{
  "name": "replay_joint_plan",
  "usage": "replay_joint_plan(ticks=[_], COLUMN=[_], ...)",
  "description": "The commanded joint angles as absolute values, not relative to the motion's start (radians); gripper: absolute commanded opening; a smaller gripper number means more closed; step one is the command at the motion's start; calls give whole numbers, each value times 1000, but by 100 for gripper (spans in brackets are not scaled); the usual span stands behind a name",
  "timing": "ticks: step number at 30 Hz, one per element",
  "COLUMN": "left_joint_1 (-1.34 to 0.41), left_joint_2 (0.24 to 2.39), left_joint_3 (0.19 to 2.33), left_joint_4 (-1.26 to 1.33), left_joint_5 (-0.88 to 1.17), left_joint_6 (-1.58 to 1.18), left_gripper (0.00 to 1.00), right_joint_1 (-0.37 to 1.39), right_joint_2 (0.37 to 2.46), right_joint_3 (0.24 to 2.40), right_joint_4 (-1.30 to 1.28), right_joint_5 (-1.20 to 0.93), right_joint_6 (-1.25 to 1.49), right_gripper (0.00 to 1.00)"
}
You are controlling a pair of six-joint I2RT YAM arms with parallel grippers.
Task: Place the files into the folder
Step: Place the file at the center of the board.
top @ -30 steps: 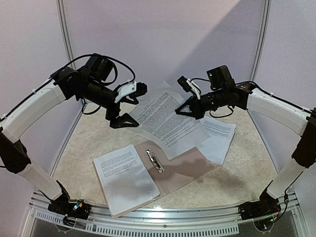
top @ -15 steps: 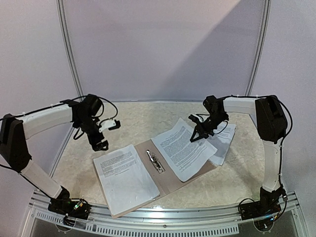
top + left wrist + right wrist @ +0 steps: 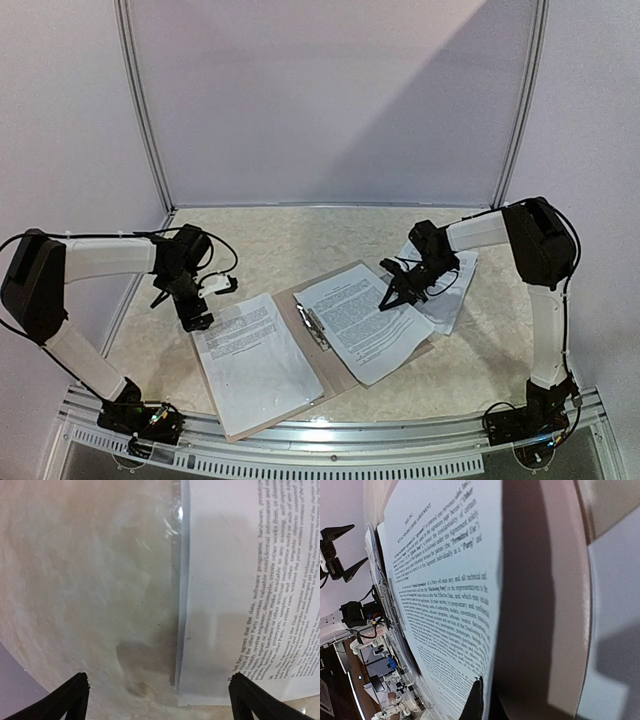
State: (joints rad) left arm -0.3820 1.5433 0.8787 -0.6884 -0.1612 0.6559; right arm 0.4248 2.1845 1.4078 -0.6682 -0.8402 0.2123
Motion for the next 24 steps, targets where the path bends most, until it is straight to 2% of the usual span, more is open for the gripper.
replay_joint_plan(ticks=[1,13,23,24], left_joint_1=[-381,-381,-381,-382], left_joint_2=[1561,1560,1554,1555], left_joint_3=[917,936,934,936], left_joint_4=[-666,-678,-684,-685], left_joint_5=[-145,-133,-135,-131], left_joint_6=[646,664,676,675], left_gripper=[99,99,99,99], right_joint_1=[437,462,469,469], right_joint_2=[2124,2118,2117,2116], right_joint_3=[1348,1337,1378,1380], right_joint_4=[-504,-428,-535,-540], right_joint_5=[-859,-866,-847,-844], right_joint_6=[327,415,328,326], right_gripper=[0,0,0,4])
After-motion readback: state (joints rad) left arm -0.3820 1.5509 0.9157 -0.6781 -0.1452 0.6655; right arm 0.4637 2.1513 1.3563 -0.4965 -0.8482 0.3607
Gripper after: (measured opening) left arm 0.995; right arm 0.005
